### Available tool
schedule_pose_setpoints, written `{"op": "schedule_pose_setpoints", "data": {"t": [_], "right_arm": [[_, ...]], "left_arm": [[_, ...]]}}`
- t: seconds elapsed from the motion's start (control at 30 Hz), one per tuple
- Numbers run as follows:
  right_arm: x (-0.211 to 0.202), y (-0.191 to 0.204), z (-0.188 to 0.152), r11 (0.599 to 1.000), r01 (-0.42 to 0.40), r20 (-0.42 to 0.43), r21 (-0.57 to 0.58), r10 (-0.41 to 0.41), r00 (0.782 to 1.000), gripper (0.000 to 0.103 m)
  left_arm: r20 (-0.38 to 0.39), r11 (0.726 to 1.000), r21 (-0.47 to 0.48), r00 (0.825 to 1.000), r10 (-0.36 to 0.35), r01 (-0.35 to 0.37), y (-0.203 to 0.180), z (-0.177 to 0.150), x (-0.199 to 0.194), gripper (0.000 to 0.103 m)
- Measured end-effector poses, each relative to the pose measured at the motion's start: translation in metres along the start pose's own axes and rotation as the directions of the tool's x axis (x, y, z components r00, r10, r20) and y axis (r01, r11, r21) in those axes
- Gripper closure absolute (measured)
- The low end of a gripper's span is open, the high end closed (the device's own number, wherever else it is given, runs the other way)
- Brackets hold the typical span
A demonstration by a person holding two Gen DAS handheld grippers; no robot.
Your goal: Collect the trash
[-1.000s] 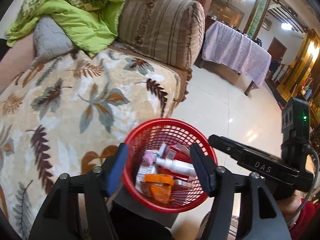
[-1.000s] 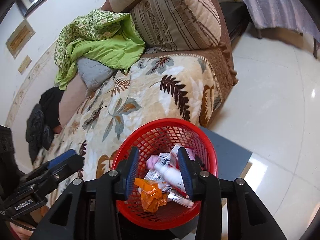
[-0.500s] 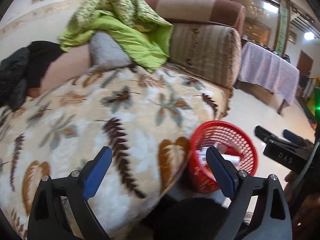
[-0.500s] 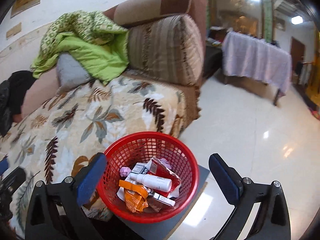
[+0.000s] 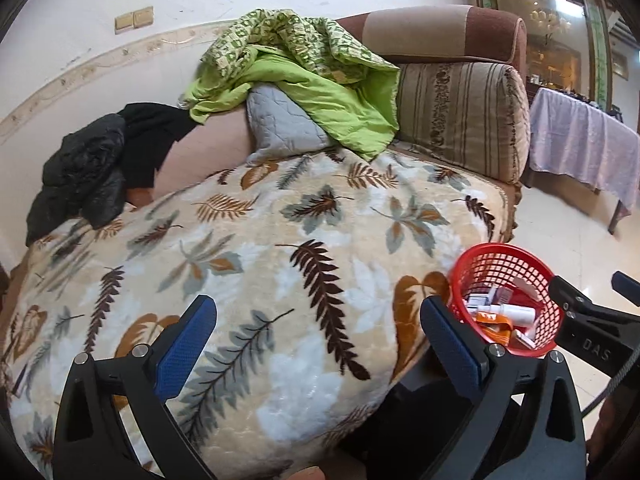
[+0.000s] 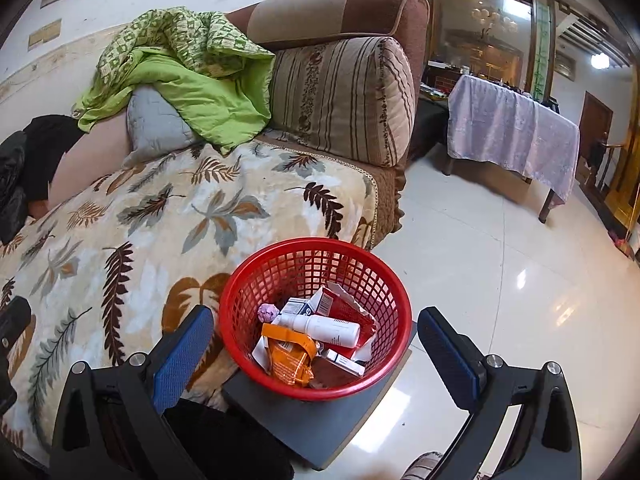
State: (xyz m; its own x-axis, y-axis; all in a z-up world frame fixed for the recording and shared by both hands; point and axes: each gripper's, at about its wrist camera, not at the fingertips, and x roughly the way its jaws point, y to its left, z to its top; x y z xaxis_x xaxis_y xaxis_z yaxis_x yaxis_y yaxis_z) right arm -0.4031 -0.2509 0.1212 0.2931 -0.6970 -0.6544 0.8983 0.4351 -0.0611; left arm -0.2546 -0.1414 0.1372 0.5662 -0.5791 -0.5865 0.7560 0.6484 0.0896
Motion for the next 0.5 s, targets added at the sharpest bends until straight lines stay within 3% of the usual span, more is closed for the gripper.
{"op": "schedule_pose_setpoints", "data": {"t": [0.2,0.5], "right_arm": [[0.002,-0.002,-0.001,1.0,-0.002,-0.006,0.003,0.002,1.0,0.0],[0.007,-0.005,-0.002,1.0,-0.005,-0.024,0.018,0.005,1.0,0.0]], "left_arm": [[-0.021,1.0,0.021,1.0,-0.017,0.017,-0.006,-0.001,0.002,0.002],[-0.027,0.995,0.089,0.999,0.047,-0.044,-0.019,-0.005,0.005,0.002]]}}
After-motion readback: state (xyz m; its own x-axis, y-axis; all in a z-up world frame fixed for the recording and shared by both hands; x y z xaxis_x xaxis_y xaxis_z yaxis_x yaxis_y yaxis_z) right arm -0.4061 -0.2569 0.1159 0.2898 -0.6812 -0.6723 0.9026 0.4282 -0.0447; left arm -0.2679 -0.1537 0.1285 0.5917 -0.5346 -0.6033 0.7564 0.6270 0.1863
